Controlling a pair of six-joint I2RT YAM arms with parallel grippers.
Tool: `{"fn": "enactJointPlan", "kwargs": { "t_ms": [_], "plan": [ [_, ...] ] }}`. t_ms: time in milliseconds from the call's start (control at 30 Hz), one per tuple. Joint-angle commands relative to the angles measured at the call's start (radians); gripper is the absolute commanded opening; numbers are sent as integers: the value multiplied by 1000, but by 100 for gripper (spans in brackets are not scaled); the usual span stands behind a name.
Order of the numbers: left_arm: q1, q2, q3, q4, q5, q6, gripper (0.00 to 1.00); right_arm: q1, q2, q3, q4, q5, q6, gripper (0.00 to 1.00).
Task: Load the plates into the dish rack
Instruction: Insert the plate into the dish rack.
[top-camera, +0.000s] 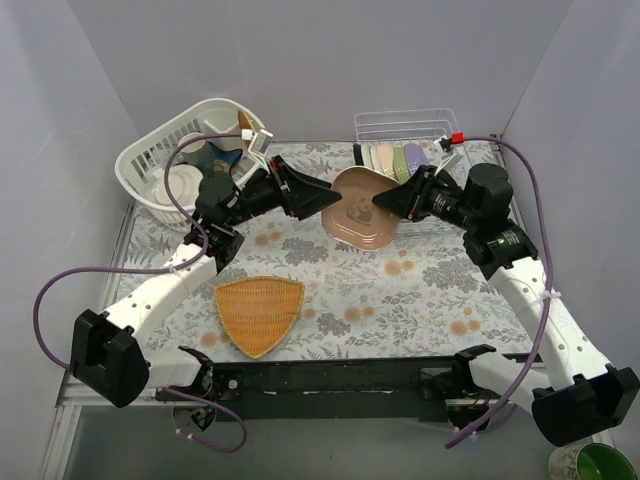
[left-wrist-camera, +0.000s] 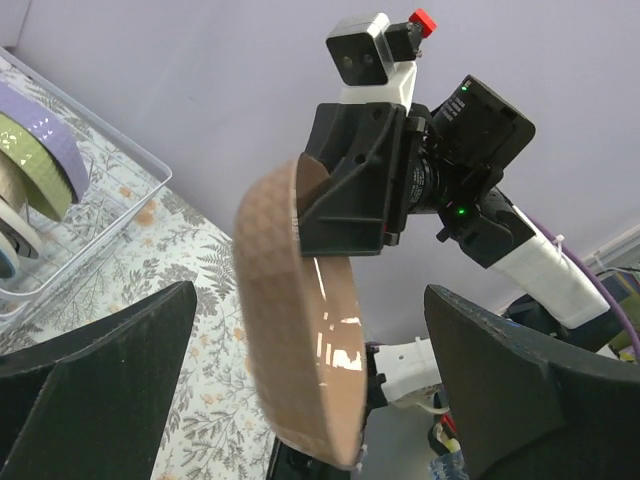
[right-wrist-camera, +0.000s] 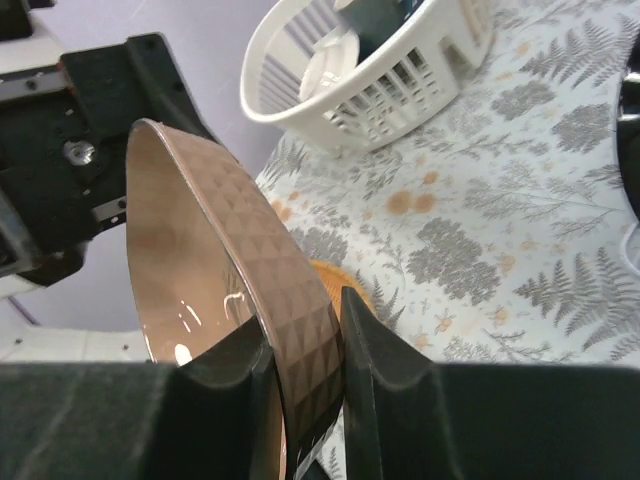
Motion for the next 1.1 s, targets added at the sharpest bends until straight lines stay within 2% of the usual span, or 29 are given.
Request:
{"fn": "enactJointPlan", "kwargs": {
  "t_ms": [0, 167, 233, 267, 333, 367, 433, 467, 500, 567, 767, 833, 900, 933, 967, 1000, 1033, 1067],
  "plan": [
    [1, -101, 89, -88, 4, 17, 98, 1, -25, 137, -173, 215, -98, 1],
    [1, -176, 164, -243, -34, 77, 98, 1, -11, 238, -316, 381, -163, 1],
    [1, -212, 181, -298, -67, 113, 98, 10, 19, 349, -434, 519, -193, 1],
    [1, -221, 197, -353, -80, 129, 98, 16, 33, 394, -476, 654, -224, 1],
    [1, -235, 209, -416, -116, 153, 98, 59, 84, 544, -554, 784, -261, 1],
    [-1, -241, 212, -462, -125, 181, 98, 74, 105, 593, -621, 917, -281, 1],
    [1, -255, 200, -496, -145, 192, 98, 133, 192, 710, -687, 1055, -342, 1],
    [-1, -258, 197, -502, -148, 203, 98, 154, 232, 843, -780, 1200, -358, 1],
    [1, -261, 186, -507, -150, 207, 98, 189, 275, 900, -818, 1272, -390, 1],
    [1, -271, 180, -513, -159, 218, 98, 229, 369, 992, -849, 1468, -437, 1],
    [-1, -278, 175, -614, -185, 279, 98, 265, 516, 1027, -743, 1786, -609, 1],
    [1, -279, 172, -640, -196, 299, 98, 263, 517, 956, -584, 1835, -695, 1],
    [1, -275, 165, -653, -205, 312, 98, 262, 497, 810, -409, 1903, -892, 1],
    [1, -273, 162, -657, -208, 319, 98, 259, 472, 737, -131, 1926, -986, 1],
    [2, -270, 155, -660, -209, 322, 98, 257, 457, 670, 32, 1964, -1243, 1],
    [2, -264, 154, -659, -211, 324, 98, 251, 443, 602, 266, 1972, -1392, 1],
    [2, -261, 151, -656, -211, 324, 98, 246, 428, 465, 679, 1978, -1547, 1],
    [2, -258, 146, -650, -211, 322, 98, 239, 437, 432, 866, 1986, -1717, 1]
  ]
}}
